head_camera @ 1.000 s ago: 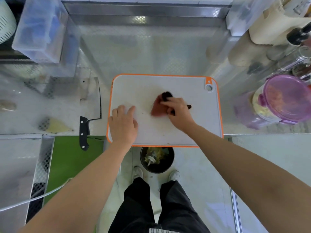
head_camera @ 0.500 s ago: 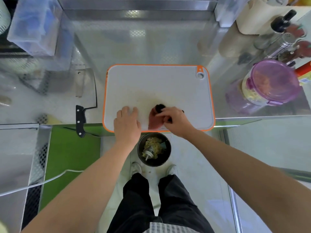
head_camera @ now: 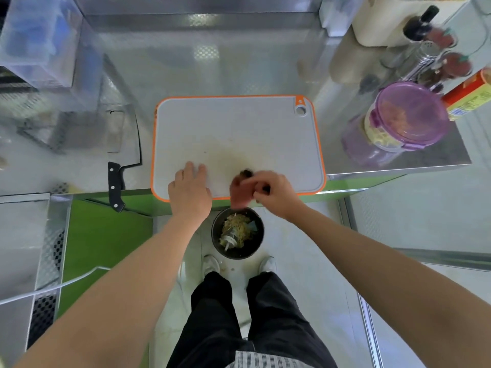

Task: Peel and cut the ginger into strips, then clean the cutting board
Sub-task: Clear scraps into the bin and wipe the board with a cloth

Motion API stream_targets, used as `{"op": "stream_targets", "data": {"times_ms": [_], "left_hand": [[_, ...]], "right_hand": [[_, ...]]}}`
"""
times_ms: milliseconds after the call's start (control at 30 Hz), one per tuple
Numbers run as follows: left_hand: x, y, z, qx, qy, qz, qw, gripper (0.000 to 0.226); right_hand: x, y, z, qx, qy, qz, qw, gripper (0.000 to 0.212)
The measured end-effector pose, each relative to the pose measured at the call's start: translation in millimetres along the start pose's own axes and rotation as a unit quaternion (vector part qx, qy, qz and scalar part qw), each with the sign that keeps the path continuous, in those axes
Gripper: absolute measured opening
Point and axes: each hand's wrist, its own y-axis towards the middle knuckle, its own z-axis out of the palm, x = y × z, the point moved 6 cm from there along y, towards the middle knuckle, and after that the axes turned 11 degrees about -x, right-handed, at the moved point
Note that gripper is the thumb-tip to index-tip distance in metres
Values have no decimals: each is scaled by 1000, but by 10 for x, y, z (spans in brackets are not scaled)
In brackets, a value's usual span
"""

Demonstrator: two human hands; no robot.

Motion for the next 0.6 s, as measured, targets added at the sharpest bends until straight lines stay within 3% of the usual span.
{"op": "stream_targets", "data": {"times_ms": [67,100,267,367,433,533,600], "left_hand": [[3,1,-8,-1,0,-1,1000,53],[2,1,-9,-1,0,-2,1000,53],[12,2,-20,-9,-4,5,1000,53],[50,25,-29,-11,-9,9,1000,52],[59,33,-35,-12,-10,10,1000,51],[36,31,-50,-15,-14,10,1000,51],[23,22,-52,-12,-11,11,1000,51]], "right_hand": [[-141,138,-92,-92,-30,32,995,47],[-177,147,-67,-98,-47,43,993,47],[-20,-9,15,-9,0,7,1000,39],[-214,271,-238,-143,-23,55,988,47],[-339,337,-254,-181,-66,85,978,47],[-216,141,-1,-120,-59,53,990,38],[-65,3,109,-28,-4,24,999,35]]}}
